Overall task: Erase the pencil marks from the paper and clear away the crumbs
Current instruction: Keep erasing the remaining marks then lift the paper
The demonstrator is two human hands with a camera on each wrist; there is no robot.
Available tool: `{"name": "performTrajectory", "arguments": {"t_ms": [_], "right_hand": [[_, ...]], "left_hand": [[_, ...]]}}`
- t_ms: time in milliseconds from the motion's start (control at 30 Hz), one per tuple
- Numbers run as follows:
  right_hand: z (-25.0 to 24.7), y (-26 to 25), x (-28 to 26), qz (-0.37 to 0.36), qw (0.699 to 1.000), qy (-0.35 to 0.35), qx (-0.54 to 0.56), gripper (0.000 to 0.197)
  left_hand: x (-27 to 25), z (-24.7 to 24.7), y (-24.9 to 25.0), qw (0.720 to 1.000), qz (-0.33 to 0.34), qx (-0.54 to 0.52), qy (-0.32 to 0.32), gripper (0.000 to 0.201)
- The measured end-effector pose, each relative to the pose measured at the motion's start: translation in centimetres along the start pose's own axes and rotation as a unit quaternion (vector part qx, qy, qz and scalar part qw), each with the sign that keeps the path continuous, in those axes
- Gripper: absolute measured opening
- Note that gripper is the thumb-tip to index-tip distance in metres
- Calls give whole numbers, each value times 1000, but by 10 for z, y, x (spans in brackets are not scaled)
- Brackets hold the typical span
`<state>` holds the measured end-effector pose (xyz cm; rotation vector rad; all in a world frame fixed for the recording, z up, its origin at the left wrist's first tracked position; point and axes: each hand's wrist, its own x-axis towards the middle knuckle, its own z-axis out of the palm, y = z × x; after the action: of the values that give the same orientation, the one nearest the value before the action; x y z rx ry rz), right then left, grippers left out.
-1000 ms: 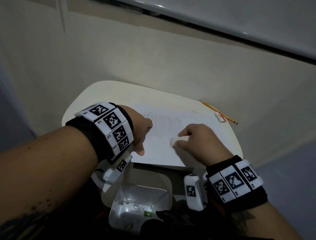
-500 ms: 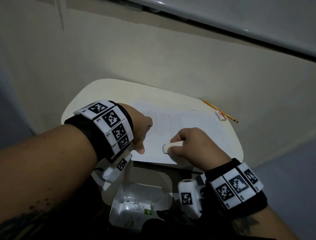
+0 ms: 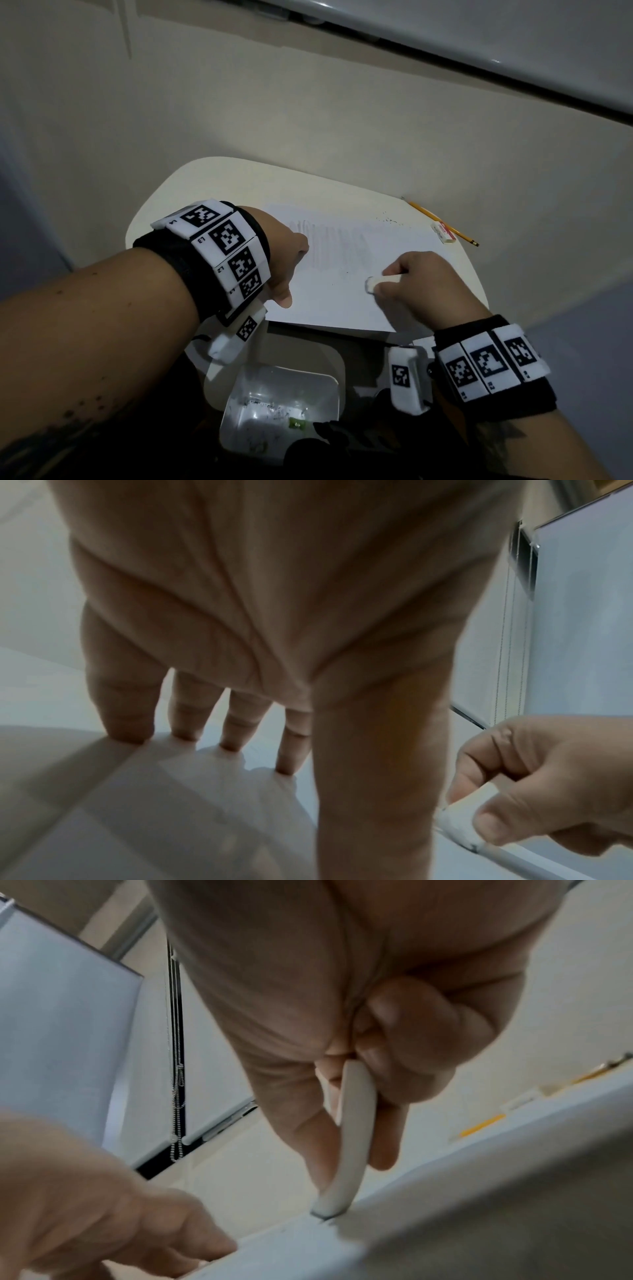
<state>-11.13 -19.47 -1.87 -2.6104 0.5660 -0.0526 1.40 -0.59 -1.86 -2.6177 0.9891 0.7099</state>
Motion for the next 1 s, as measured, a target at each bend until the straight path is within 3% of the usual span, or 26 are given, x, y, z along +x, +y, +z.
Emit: {"name": "performTrajectory", "arguments": {"t_ms": [67,167,267,367,467,600,733,833,933,1000], "right_hand": [[-3,1,1,-6,1000,20,-12,21],[2,-10,-8,-54,997,-39,24,20],[5,-8,-11,-34,996,-68,40,20],[-6,5,-1,14,1000,-14,18,23],[-5,-1,0,-11,999,26,-26,19],[11,-17,-12,-48,996,-71,35,15],[-3,4,2,14,1000,-12,5,18],[-4,3,4,-3,999,28,-16,19],[11,-12,-7,-51,996,-51,51,17],[13,-12,-8,-41,995,-60,72,18]], "left_hand": [[2,0,1,1000,5,4,-1,94],[3,0,0,1000,6,16,-6,93],[1,0,-1,1000,-2,6,-6,98],[1,0,-2,1000,-2,1,-5,97],[8,2,-3,1000,1,17,-8,97],[13,6,-4,1000,-5,24,1,97],[15,6,-5,1000,-3,23,-5,100],[15,5,-4,1000,-5,19,-6,96],[15,5,-4,1000,2,20,-6,90],[15,5,-5,1000,3,18,-3,93]]}}
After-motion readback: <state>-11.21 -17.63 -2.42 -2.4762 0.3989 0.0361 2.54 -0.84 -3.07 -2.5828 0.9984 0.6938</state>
